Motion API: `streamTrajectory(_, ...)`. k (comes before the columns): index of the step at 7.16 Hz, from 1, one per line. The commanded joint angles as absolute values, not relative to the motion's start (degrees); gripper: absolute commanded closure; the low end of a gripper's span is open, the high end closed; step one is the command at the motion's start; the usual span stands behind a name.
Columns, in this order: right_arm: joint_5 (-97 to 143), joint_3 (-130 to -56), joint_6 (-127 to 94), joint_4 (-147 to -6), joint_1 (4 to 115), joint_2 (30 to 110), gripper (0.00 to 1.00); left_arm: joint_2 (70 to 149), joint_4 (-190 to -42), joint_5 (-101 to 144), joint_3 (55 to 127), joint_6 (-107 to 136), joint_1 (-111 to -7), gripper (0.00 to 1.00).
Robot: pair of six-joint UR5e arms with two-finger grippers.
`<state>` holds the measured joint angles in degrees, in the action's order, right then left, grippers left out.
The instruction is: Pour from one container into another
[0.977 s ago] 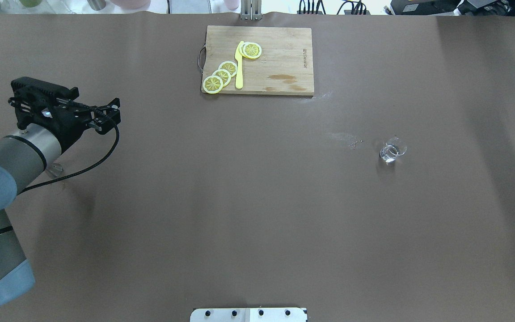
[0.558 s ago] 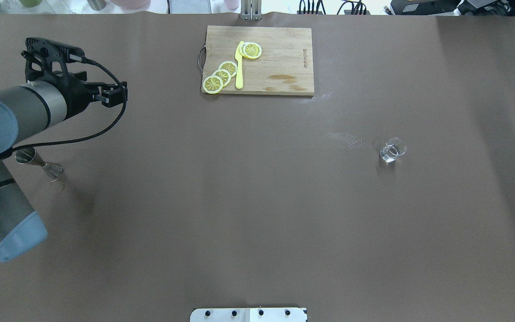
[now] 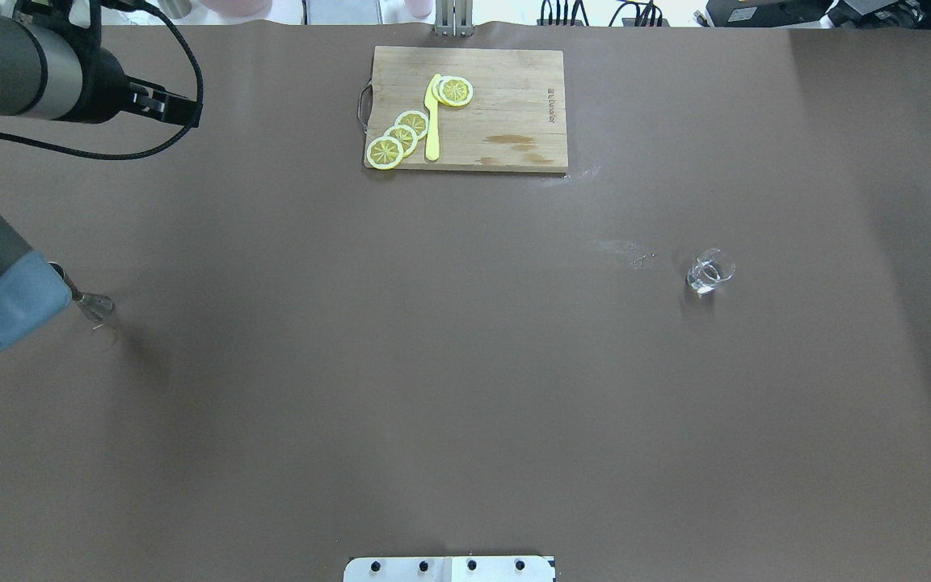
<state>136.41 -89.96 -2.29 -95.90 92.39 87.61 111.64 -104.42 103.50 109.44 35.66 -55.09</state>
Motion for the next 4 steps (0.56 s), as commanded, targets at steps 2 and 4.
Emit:
streamTrajectory(2, 136.67, -90.00, -2.29, -95.89, 88.88, 86.05, 0.00, 113.12, -99.67, 122.30, 104.69, 27.37, -67.72, 0.03)
streamTrajectory(4, 136.67, -89.92, -2.20, -95.80, 88.07, 84.65, 0.00, 112.15, -94.87, 128.30, 101.70, 16.31, -75.46, 0.03)
